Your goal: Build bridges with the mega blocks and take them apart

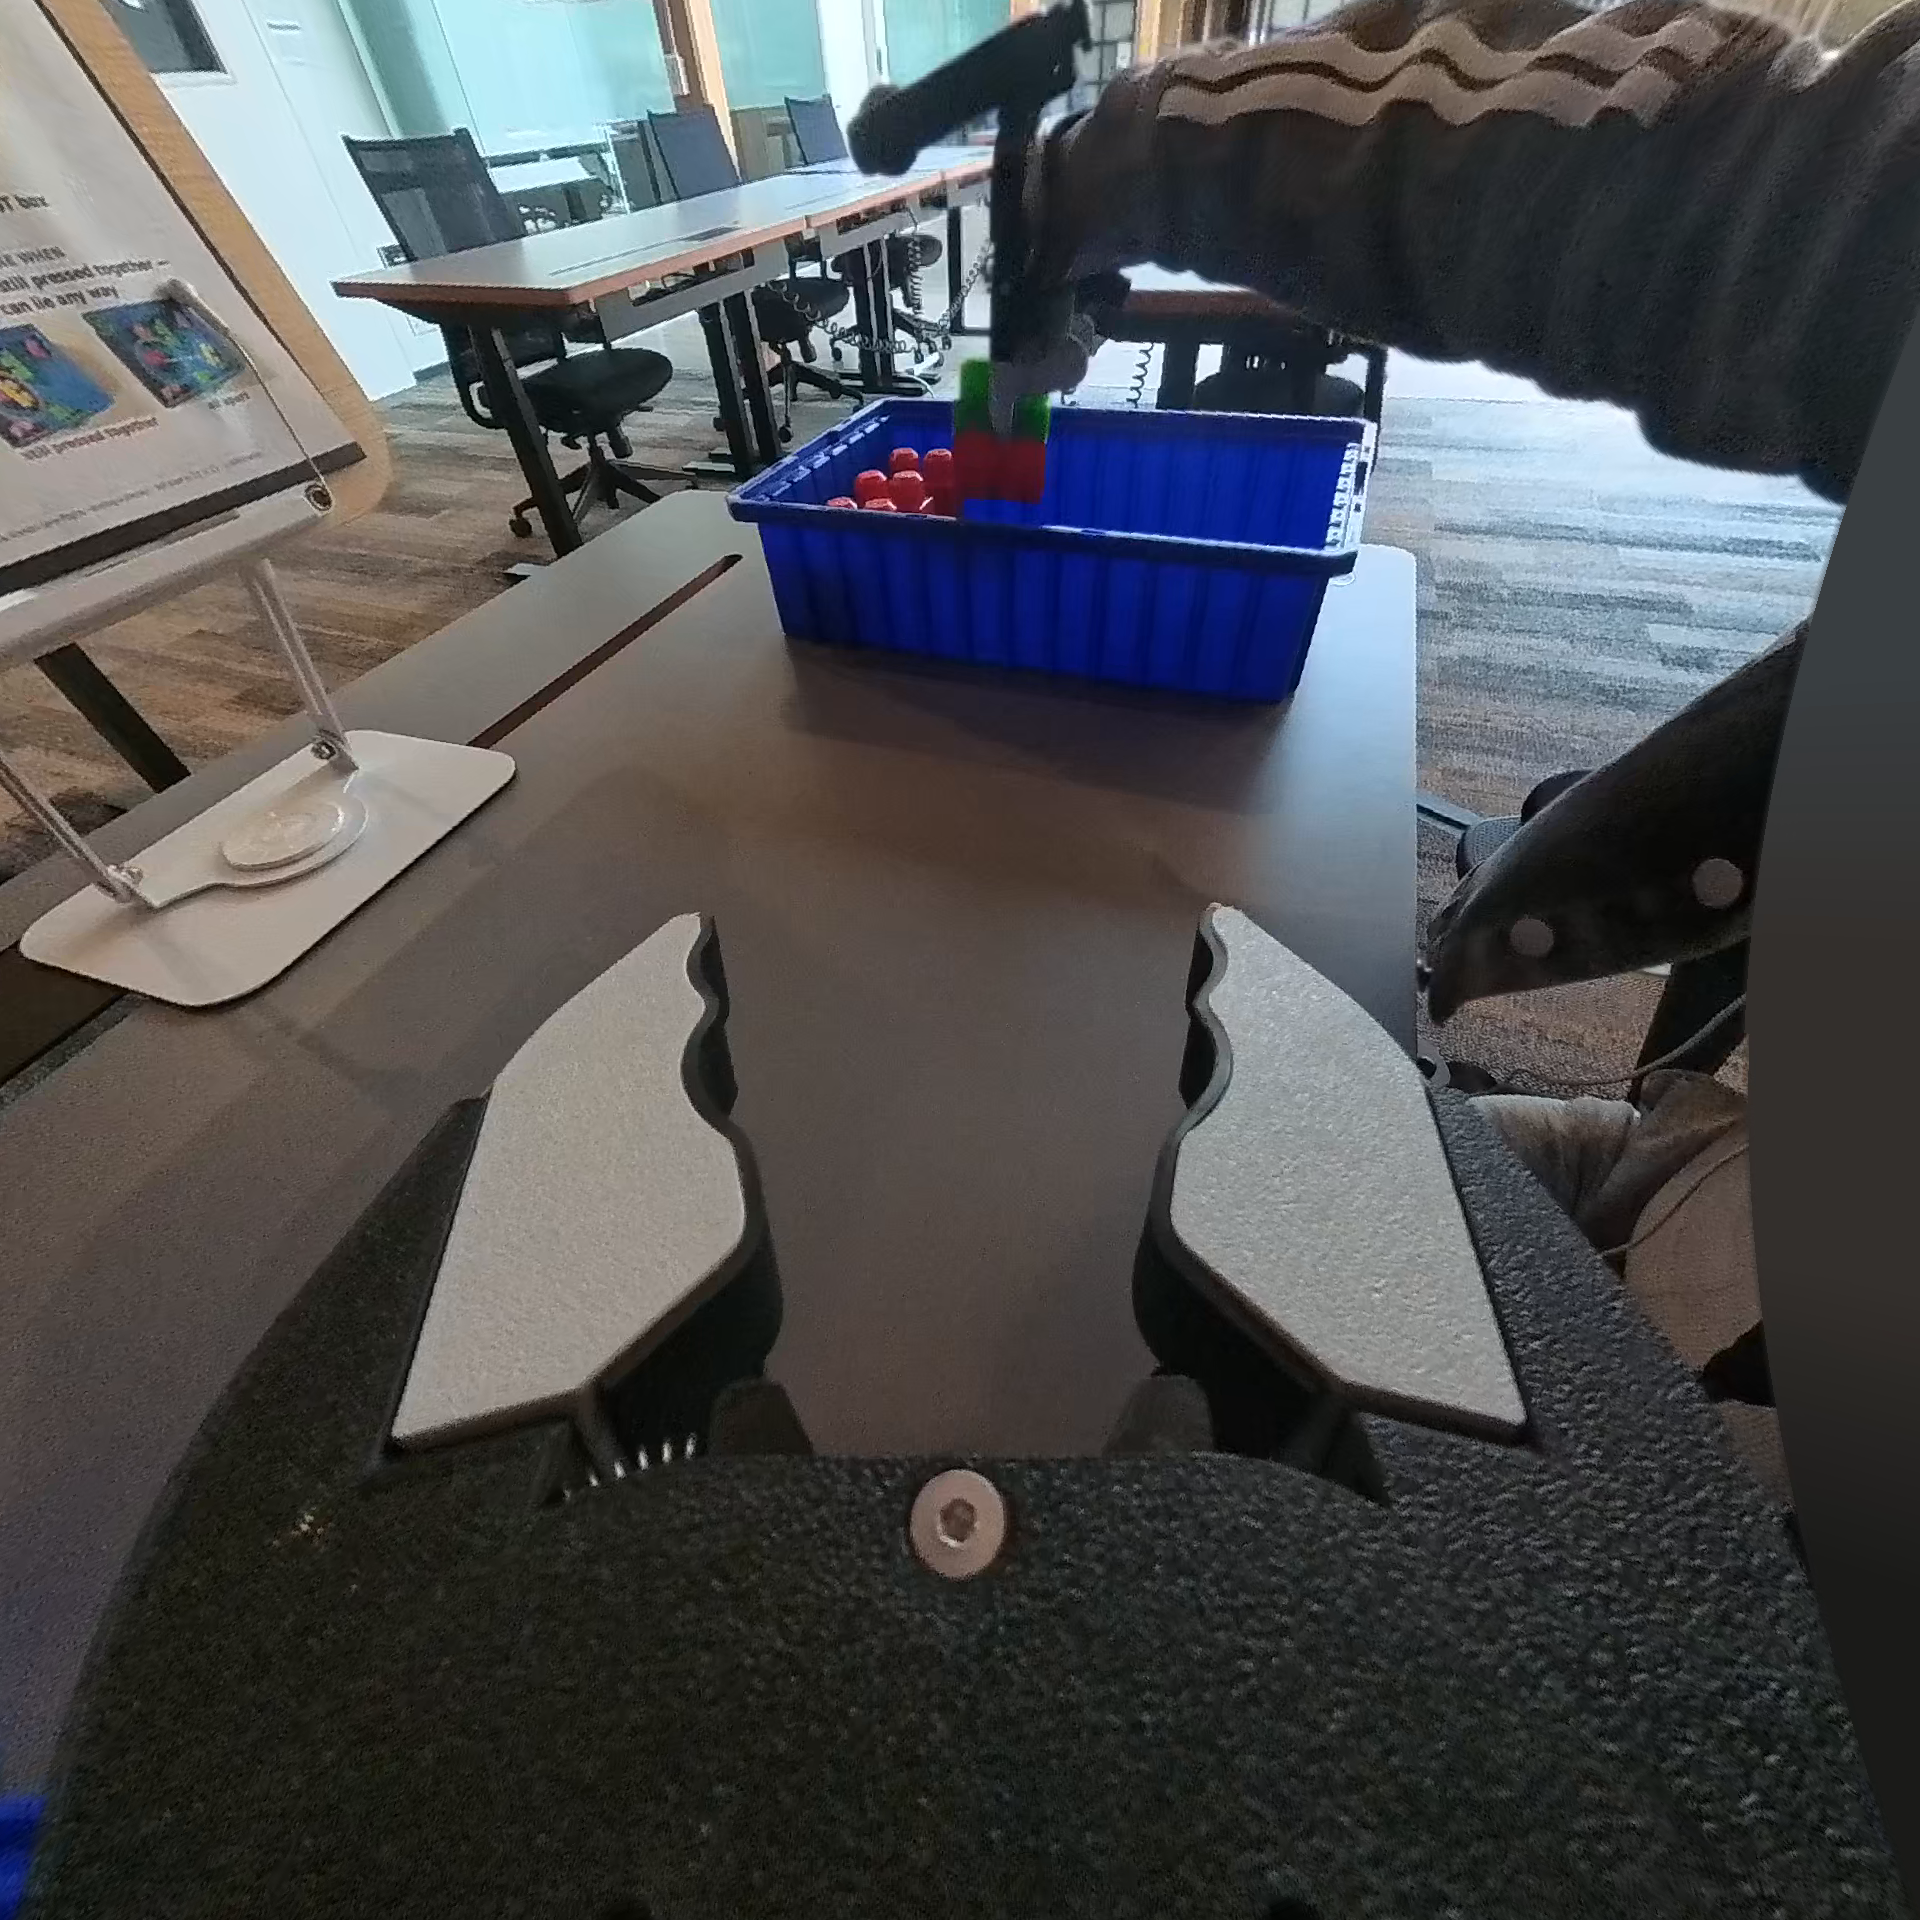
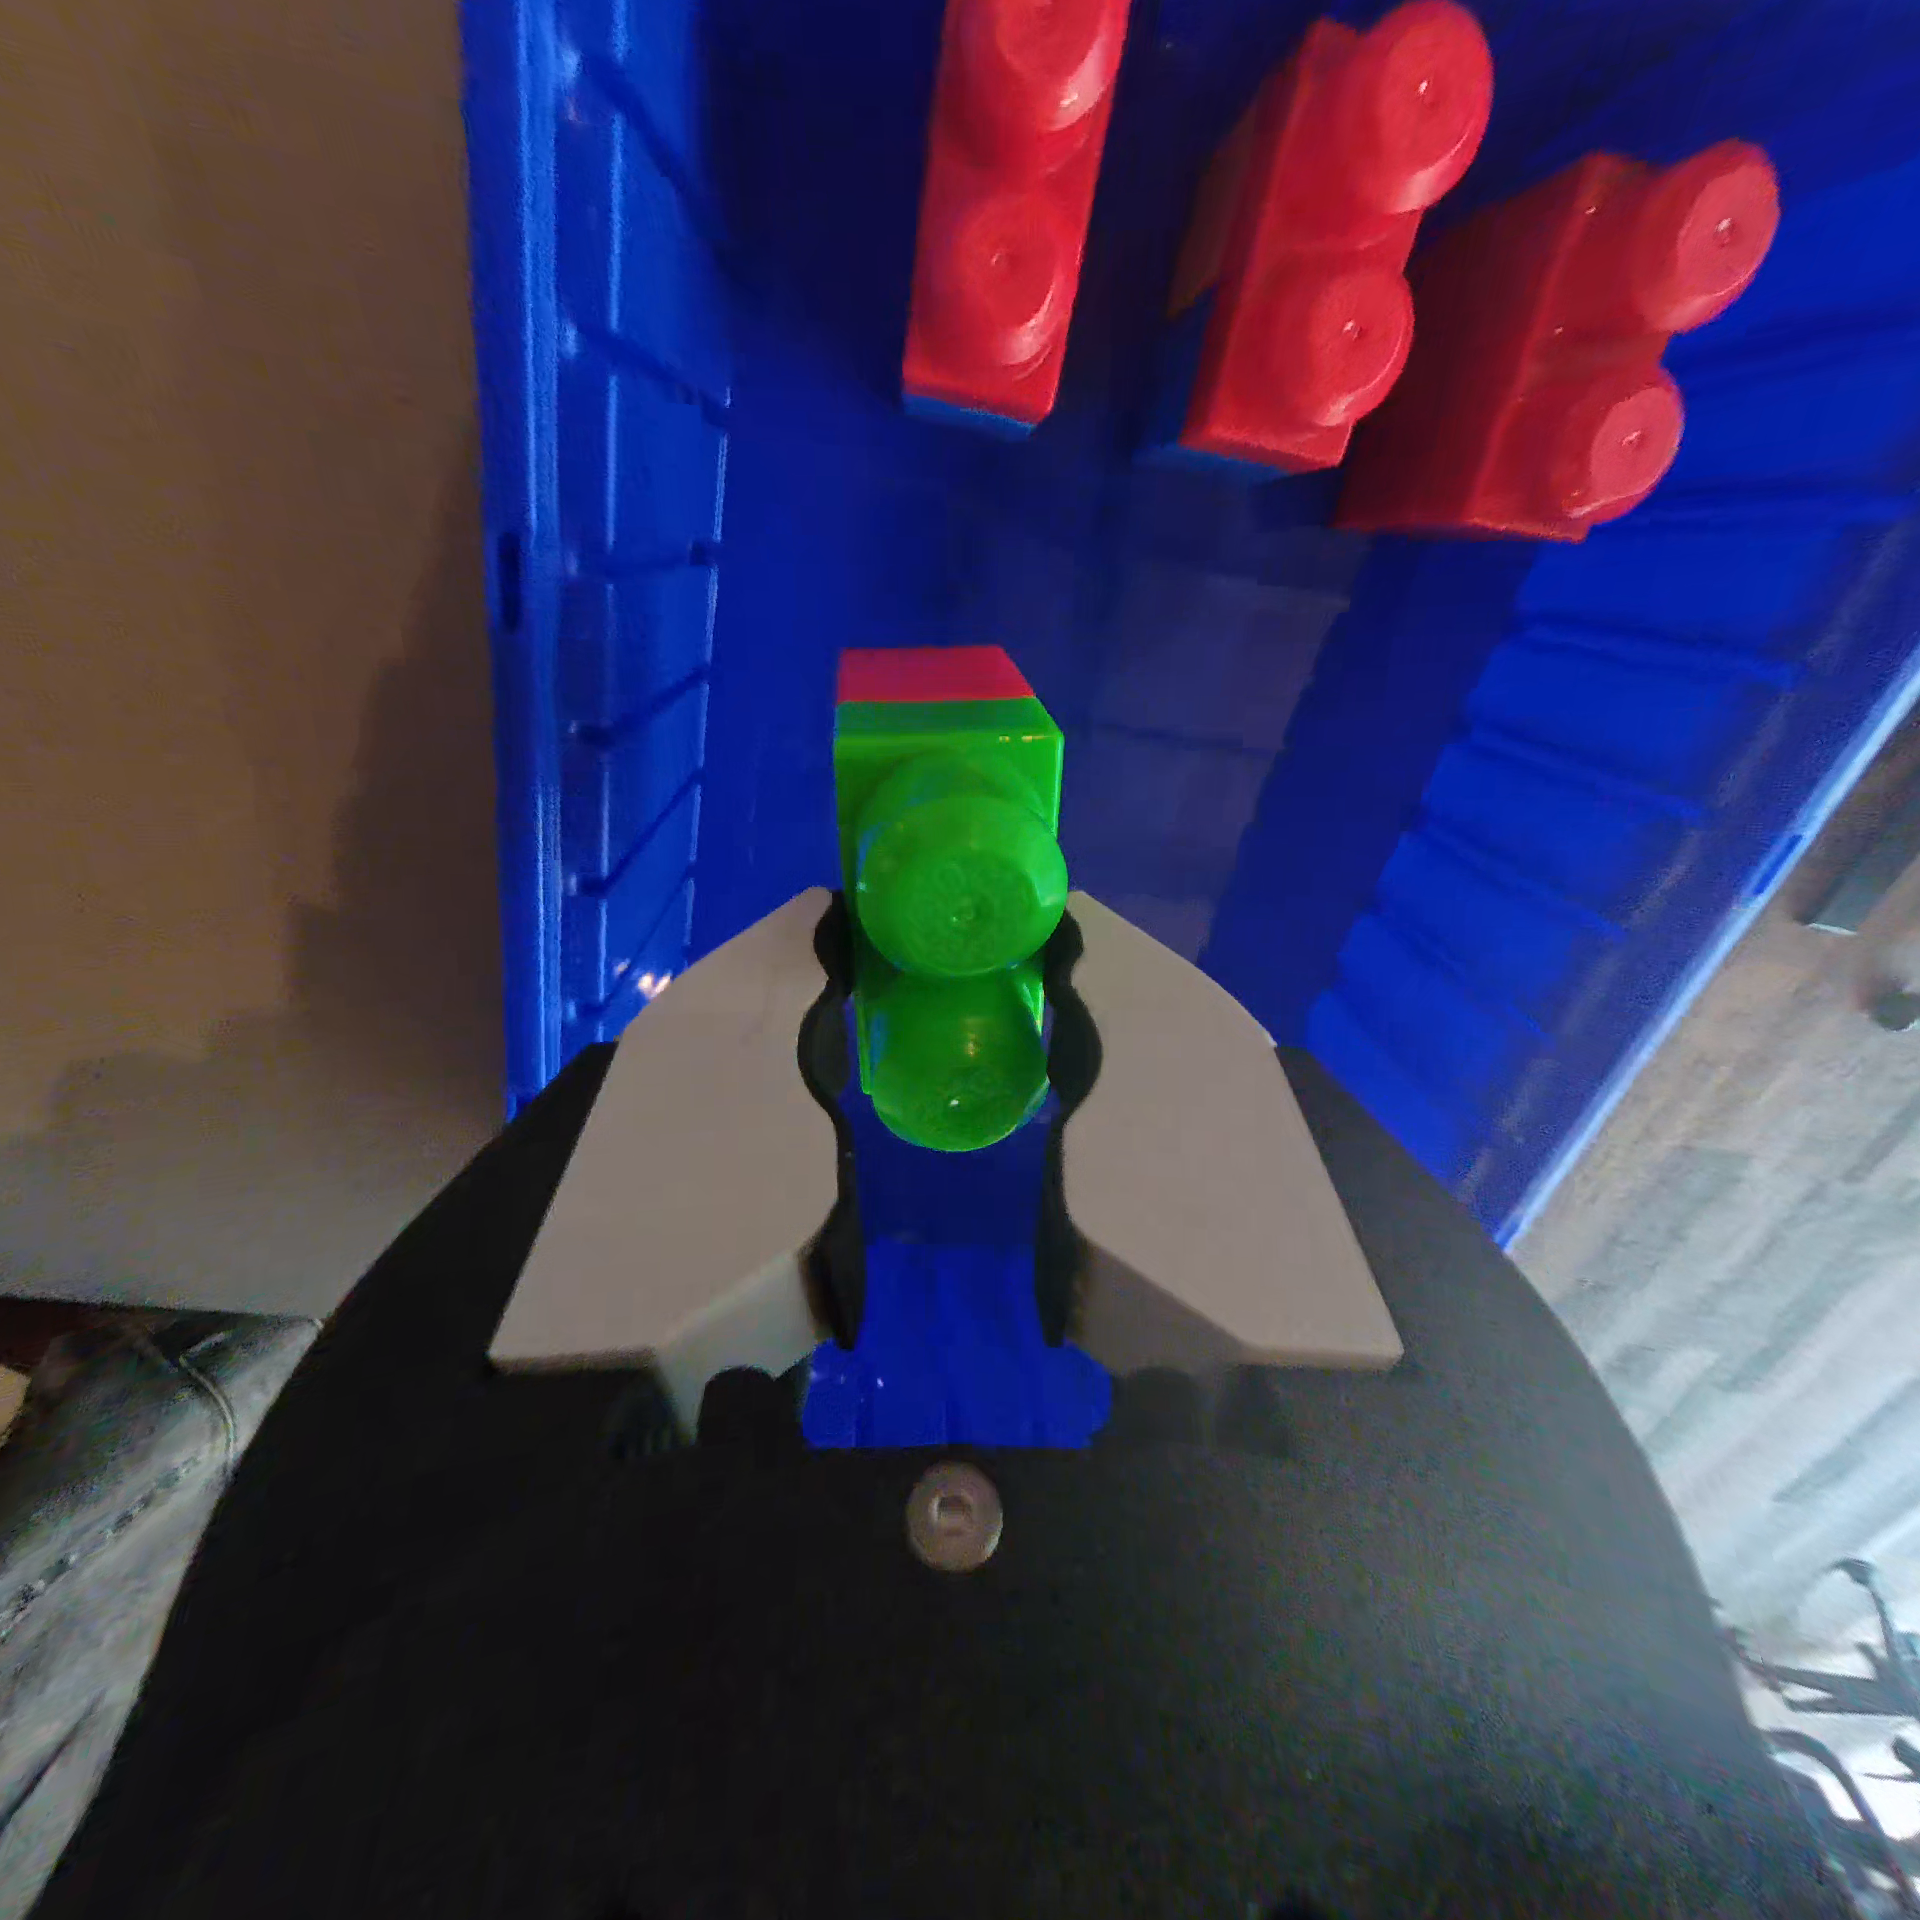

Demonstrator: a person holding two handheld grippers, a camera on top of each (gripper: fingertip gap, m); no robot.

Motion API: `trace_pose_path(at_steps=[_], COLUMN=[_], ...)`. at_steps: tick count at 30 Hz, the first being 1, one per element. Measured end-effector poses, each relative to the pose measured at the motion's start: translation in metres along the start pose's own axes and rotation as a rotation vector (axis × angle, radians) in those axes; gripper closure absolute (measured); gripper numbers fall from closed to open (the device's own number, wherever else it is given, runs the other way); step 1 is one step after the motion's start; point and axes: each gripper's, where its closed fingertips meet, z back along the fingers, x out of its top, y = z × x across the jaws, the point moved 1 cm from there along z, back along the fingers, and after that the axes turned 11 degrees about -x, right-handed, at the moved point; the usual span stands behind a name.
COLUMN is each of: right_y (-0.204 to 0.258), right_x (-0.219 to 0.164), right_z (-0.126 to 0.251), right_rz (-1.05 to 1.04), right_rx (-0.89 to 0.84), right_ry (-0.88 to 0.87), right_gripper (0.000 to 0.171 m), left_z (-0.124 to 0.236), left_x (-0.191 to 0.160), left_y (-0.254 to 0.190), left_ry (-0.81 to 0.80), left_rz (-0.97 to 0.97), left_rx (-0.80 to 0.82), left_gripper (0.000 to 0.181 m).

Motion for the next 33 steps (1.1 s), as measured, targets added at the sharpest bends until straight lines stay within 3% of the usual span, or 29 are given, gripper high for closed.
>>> trace_pose_path(at_steps=[16,33], right_y=[0.014,0.012], right_x=[0.016,0.021], right_z=[-0.067,-0.086], right_rz=[-0.114,-0.099], right_rx=[-0.024,-0.083], right_ry=[0.062,0.057], right_gripper=[0.136,0.136], left_z=[0.018,0.018], left_x=[0.001,-0.002], left_y=[0.007,0.010], left_ry=[-0.020,-0.013], left_rz=[0.001,0.009], left_rx=[0.038,0.045], left_gripper=[0.098,0.098])
